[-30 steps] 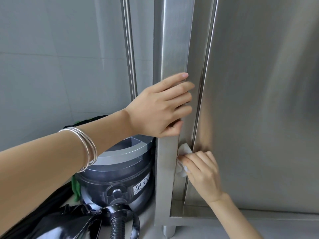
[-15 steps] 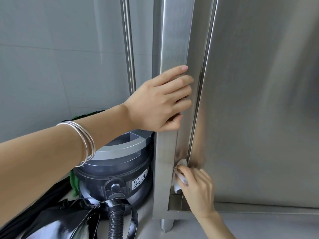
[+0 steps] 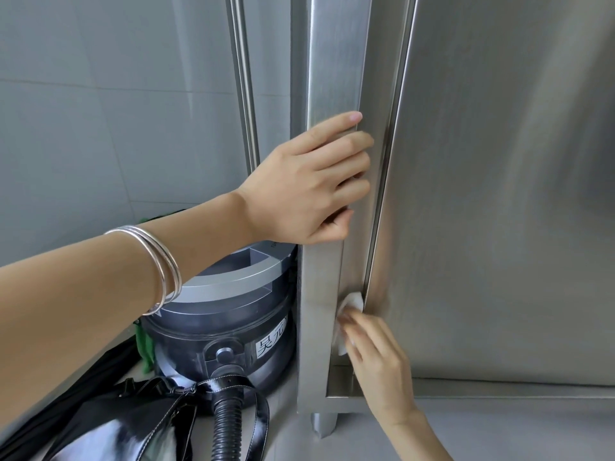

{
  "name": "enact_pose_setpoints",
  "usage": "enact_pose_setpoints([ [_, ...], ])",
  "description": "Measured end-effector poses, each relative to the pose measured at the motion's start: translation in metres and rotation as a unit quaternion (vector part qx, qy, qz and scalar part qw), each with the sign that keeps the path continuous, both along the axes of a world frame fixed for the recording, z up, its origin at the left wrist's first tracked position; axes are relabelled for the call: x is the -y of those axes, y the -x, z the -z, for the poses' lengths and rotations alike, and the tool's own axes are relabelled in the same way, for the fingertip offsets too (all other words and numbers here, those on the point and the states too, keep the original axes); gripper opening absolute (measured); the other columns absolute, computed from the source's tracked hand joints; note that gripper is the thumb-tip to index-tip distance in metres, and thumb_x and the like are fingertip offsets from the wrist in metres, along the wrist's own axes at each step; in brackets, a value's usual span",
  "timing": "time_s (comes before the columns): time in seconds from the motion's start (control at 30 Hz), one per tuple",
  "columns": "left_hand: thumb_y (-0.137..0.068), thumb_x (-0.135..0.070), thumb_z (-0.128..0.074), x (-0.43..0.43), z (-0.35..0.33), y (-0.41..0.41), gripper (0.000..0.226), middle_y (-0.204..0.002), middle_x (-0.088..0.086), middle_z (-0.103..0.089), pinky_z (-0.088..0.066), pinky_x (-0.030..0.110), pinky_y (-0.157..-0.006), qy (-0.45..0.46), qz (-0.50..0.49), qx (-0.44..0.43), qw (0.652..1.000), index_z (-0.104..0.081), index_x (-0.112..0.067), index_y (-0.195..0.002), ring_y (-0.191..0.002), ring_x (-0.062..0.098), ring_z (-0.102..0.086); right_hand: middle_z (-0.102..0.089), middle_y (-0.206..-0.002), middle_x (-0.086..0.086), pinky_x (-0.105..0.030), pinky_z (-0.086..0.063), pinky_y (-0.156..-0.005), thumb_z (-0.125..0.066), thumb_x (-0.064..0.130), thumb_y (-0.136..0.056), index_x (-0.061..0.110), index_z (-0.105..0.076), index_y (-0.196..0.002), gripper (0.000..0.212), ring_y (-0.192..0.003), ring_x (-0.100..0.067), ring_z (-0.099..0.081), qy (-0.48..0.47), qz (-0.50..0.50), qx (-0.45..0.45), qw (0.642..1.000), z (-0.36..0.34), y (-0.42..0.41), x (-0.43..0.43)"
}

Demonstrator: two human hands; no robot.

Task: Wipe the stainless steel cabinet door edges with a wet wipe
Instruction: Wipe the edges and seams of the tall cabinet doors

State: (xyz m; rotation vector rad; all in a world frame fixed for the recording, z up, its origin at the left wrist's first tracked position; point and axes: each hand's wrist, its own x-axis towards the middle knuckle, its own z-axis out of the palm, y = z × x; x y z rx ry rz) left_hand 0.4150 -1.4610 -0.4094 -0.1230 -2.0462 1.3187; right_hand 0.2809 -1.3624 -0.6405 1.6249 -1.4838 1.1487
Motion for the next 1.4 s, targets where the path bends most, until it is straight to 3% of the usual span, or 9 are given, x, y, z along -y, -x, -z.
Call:
enact_pose_setpoints([
  [0.17,-0.082,-0.021,-0.043,0.001,0.000,0.000,0.025,-0.086,0.011,-0.063,-0.032,0.047,-0.114,0.000,0.000,0.001,1.000,-0.060,-0.004,-0.075,-0.108,0.033,-0.062,-0.070,-0.097,-0.003,-0.026,-0.050,-0.073,-0.048,0.001,-0.088,0.003,-0.073,-0.092,0.025,-0.079,-0.018,-0.063,0.042,0.004,0.013,0.999,-0.014,0.002,0.008],
  [0.37,-0.084,-0.021,-0.041,0.000,0.029,-0.007,0.024,-0.084,0.007,-0.061,-0.021,0.046,-0.119,0.006,-0.010,0.047,0.999,-0.060,-0.008,-0.076,-0.107,0.031,-0.061,-0.067,-0.074,0.009,-0.020,-0.049,-0.045,-0.080,0.001,-0.054,0.017,-0.072,-0.071,0.025,-0.059,-0.010,-0.064,-0.130,0.038,-0.010,0.991,0.059,-0.004,-0.004],
  [0.6,-0.083,-0.020,-0.040,0.006,0.050,-0.005,0.022,-0.082,0.006,-0.061,-0.017,0.045,-0.120,-0.007,0.006,0.046,0.999,-0.058,-0.008,-0.076,-0.106,0.030,-0.061,-0.069,-0.087,0.005,-0.022,-0.049,-0.062,-0.052,0.008,-0.086,0.012,-0.073,-0.081,0.022,-0.071,-0.011,-0.064,-0.041,0.030,-0.025,0.998,0.032,0.007,0.005],
  [0.7,-0.080,-0.020,-0.042,0.004,0.052,-0.005,0.021,-0.081,0.006,-0.061,-0.019,0.044,-0.120,-0.018,0.000,0.043,0.999,-0.058,-0.008,-0.074,-0.105,0.030,-0.062,-0.065,-0.071,0.009,-0.021,-0.045,-0.045,-0.073,0.004,-0.062,0.018,-0.071,-0.067,0.015,-0.055,-0.011,-0.059,-0.107,0.042,-0.030,0.993,0.052,0.000,-0.002],
  [0.83,-0.081,-0.020,-0.040,0.000,0.048,-0.006,0.023,-0.078,0.006,-0.058,-0.022,0.045,-0.119,-0.018,-0.008,0.061,0.998,-0.058,-0.008,-0.073,-0.097,0.030,-0.062,-0.059,-0.056,0.009,-0.017,-0.038,-0.038,-0.089,0.002,-0.025,0.020,-0.063,-0.048,0.039,-0.046,-0.008,-0.054,-0.170,0.041,0.007,0.985,0.036,-0.005,-0.007],
  [1.03,-0.080,-0.025,-0.044,-0.026,0.041,0.014,0.027,-0.085,0.009,-0.058,-0.027,0.048,-0.113,-0.043,0.000,0.088,0.995,-0.063,-0.007,-0.080,-0.097,0.032,-0.057,-0.064,-0.069,0.006,-0.020,-0.044,-0.049,-0.070,-0.010,-0.055,0.013,-0.071,-0.067,0.026,-0.057,-0.010,-0.051,-0.109,-0.004,0.030,0.994,-0.036,0.024,-0.073],
  [1.27,-0.074,-0.030,-0.060,-0.097,0.004,0.112,0.029,-0.103,0.011,-0.064,-0.028,0.048,-0.110,-0.060,0.100,0.040,0.992,-0.070,-0.009,-0.091,-0.114,0.032,-0.057,-0.067,-0.084,0.001,-0.023,-0.048,-0.063,-0.069,-0.013,-0.069,0.005,-0.071,-0.077,0.020,-0.075,-0.015,-0.057,-0.166,0.152,0.020,0.974,-0.153,0.122,-0.190],
  [1.33,-0.074,-0.031,-0.063,-0.114,-0.010,0.132,0.033,-0.107,0.013,-0.064,-0.025,0.049,-0.111,-0.062,0.112,0.048,0.991,-0.070,-0.008,-0.096,-0.118,0.033,-0.055,-0.067,-0.088,-0.003,-0.033,-0.053,-0.066,-0.068,-0.014,-0.073,0.004,-0.072,-0.080,0.019,-0.080,-0.019,-0.061,-0.139,0.207,0.039,0.968,-0.176,0.156,-0.220],
  [1.4,-0.072,-0.034,-0.066,-0.130,-0.019,0.143,0.038,-0.110,0.014,-0.065,-0.023,0.049,-0.112,-0.084,0.113,0.048,0.989,-0.070,-0.007,-0.098,-0.118,0.033,-0.055,-0.067,-0.092,-0.004,-0.026,-0.051,-0.074,-0.066,-0.015,-0.074,0.004,-0.072,-0.082,0.022,-0.085,-0.014,-0.059,-0.091,0.246,0.073,0.962,-0.193,0.181,-0.246],
])
